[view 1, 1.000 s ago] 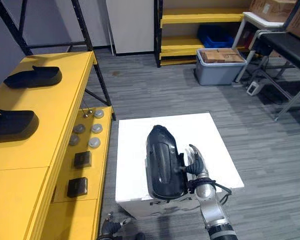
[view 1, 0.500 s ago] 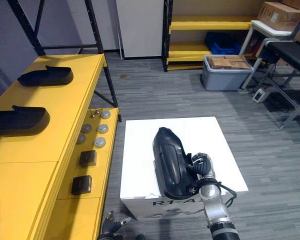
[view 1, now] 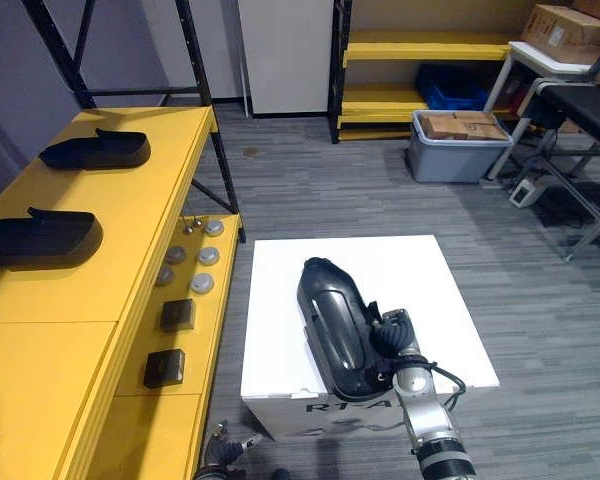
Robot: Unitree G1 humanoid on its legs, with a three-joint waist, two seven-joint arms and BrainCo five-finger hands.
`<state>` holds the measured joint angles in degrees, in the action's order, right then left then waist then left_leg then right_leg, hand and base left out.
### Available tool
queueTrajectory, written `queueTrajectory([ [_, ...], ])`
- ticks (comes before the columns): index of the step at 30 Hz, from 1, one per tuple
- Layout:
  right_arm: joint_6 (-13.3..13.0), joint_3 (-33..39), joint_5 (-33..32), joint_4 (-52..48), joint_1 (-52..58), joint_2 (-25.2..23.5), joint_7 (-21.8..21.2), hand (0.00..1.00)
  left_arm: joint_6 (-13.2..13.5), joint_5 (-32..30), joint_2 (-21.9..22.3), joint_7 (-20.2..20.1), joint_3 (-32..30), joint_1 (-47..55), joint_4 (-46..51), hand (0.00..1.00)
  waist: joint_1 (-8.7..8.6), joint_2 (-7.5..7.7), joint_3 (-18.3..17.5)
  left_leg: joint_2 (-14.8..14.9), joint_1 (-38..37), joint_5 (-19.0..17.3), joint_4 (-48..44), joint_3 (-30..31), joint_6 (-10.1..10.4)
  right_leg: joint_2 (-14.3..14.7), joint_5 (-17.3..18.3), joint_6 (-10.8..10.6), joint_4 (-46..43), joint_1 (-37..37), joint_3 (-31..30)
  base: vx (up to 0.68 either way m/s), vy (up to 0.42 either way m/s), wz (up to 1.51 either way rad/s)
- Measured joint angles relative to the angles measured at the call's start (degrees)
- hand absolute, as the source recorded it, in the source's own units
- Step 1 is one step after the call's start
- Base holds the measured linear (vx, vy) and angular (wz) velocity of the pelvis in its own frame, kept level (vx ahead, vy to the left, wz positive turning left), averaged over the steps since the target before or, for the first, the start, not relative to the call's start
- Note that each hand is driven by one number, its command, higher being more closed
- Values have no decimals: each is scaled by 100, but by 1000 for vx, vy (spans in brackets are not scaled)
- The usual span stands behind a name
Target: Walk over and take plastic housings, then place them on the shelf
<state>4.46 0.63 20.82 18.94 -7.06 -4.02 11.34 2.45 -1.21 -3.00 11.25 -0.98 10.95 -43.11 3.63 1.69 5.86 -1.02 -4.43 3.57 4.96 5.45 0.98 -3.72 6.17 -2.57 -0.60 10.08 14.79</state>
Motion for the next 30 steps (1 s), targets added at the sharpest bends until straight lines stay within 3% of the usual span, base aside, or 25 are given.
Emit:
queueTrajectory([
  [11, -32, -57, -98, -1265, 19, 16, 490, 100, 141, 225, 481, 509, -1543, 745, 3142, 0, 77, 23, 90, -25, 50, -2, -5, 66, -1, -24, 0, 0, 7, -20, 19, -3, -5, 1],
  [15, -177, -63, -81, -1760, 17, 0, 630, 100, 304, 252, 634, 653, -1526, 736, 4210, 0, 103, 23, 90, -62, 53, -3, -29, 92, -4, -59, 1, -1, 4, -2, 39, -2, -4, 3],
  [21, -213, -90, 0, -2085, 18, -1, 741, 100, 597, 446, 659, 674, -832, 708, 5565, 0, 87, 20, 89, -97, 45, -3, -55, 105, -5, -92, 3, -3, -23, 12, 52, 0, 0, 0],
  [28, -358, -709, 66, -2510, -18, 40, 837, 100, 703, 802, 507, 312, 784, 339, 5720, 0, 5, -9, 56, -96, 11, 12, -68, 94, -27, -94, 6, -4, -80, 11, 36, 0, 0, 0],
  [30, -394, -884, 129, -2537, -35, 51, 837, 100, 703, 852, 447, 244, 1004, 226, 5716, 0, 2, -26, 24, -95, 13, 14, -68, 87, -29, -93, 6, -4, -82, 4, 29, 0, 0, 0],
])
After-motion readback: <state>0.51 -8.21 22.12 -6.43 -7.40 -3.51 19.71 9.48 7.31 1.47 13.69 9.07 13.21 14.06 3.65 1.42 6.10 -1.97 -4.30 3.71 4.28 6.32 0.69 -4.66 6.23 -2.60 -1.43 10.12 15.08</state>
